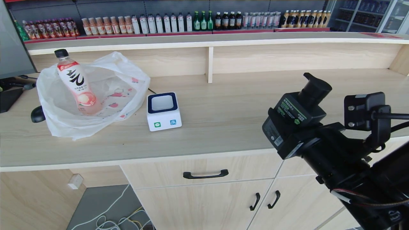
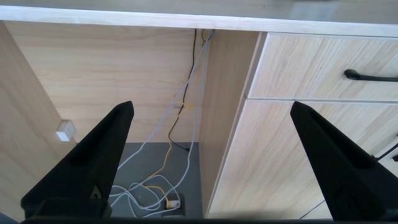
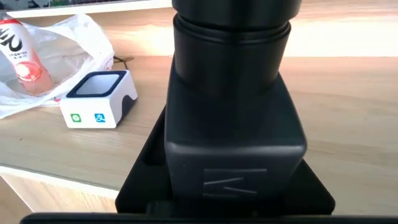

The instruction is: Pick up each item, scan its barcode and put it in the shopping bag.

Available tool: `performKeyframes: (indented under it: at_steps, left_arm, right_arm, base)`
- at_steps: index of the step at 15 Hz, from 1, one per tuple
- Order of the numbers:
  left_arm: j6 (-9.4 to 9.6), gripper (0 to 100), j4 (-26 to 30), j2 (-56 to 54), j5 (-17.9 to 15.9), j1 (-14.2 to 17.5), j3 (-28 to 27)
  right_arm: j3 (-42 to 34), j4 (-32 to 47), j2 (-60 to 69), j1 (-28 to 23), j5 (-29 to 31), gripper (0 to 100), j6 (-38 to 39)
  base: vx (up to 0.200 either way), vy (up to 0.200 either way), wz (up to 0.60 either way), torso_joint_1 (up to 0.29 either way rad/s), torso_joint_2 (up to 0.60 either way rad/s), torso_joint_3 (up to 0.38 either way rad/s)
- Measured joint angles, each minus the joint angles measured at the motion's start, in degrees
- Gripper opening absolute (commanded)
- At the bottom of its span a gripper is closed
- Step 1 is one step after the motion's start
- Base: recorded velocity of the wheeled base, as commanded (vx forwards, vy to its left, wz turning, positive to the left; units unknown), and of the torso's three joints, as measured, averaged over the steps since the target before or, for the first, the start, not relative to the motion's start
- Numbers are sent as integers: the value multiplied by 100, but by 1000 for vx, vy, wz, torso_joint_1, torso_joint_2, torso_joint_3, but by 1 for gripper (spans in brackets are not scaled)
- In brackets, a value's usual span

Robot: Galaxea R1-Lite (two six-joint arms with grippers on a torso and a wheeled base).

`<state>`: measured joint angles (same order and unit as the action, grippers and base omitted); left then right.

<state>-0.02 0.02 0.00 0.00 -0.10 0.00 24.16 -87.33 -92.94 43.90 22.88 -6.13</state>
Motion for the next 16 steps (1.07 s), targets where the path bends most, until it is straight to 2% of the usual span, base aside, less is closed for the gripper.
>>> performKeyframes:
  at_steps: [1, 11, 16]
  left_arm:
    - [-11, 100, -2, 0, 0, 0, 0]
    - [-29, 100, 7, 2, 0, 10, 0]
    - [-33, 100, 9, 2, 0, 10, 0]
  right_arm:
    - [0, -15, -9, -46, -9, 0, -2]
    - [621, -110, -358, -105, -59, 0, -2]
    - [623, -146, -405, -107, -61, 0, 15]
  base:
    - [0, 0, 0, 0, 0, 0]
    - [0, 200, 0, 1, 1, 0]
    - [0, 200, 0, 0, 1, 1]
